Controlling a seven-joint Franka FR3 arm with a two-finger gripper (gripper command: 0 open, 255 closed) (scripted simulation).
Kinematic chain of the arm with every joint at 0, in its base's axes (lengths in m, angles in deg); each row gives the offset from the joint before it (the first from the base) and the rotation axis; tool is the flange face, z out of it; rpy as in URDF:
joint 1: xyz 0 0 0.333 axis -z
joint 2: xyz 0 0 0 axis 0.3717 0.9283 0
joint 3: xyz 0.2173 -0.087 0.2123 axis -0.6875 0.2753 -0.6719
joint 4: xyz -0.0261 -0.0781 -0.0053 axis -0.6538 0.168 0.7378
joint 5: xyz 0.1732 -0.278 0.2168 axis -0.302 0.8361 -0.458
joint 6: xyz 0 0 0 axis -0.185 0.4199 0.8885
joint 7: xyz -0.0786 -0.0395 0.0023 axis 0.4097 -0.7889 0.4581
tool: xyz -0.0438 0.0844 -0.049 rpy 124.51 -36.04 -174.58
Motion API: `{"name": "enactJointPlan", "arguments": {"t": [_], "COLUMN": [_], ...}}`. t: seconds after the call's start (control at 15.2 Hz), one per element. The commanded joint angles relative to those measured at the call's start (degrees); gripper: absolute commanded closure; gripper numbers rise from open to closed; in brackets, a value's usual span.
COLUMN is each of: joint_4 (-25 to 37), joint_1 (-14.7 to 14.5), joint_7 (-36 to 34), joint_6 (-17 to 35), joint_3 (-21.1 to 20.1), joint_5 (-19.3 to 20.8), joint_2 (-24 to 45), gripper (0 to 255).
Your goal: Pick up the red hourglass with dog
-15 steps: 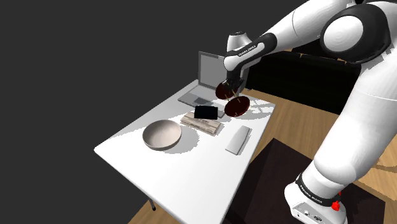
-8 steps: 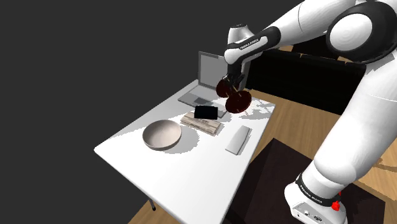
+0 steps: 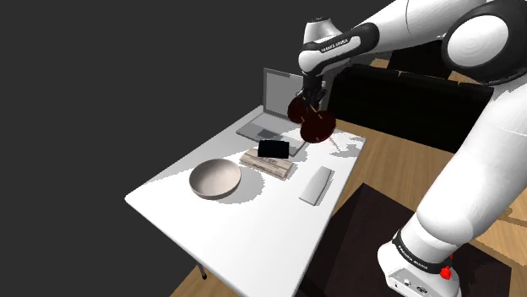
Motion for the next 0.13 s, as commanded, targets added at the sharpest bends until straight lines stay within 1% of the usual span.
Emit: {"name": "enactJointPlan", "arguments": {"t": [0.0, 0.07], "joint_4": [0.5, 0.5], "joint_1": [0.0, 0.0], "joint_7": [0.2, 0.2], "joint_6": [-0.9, -0.9], "joint_3": [0.0, 0.0], "joint_5": [0.0, 0.0], "joint_2": [-0.4, -0.4], "gripper": [255, 255]}}
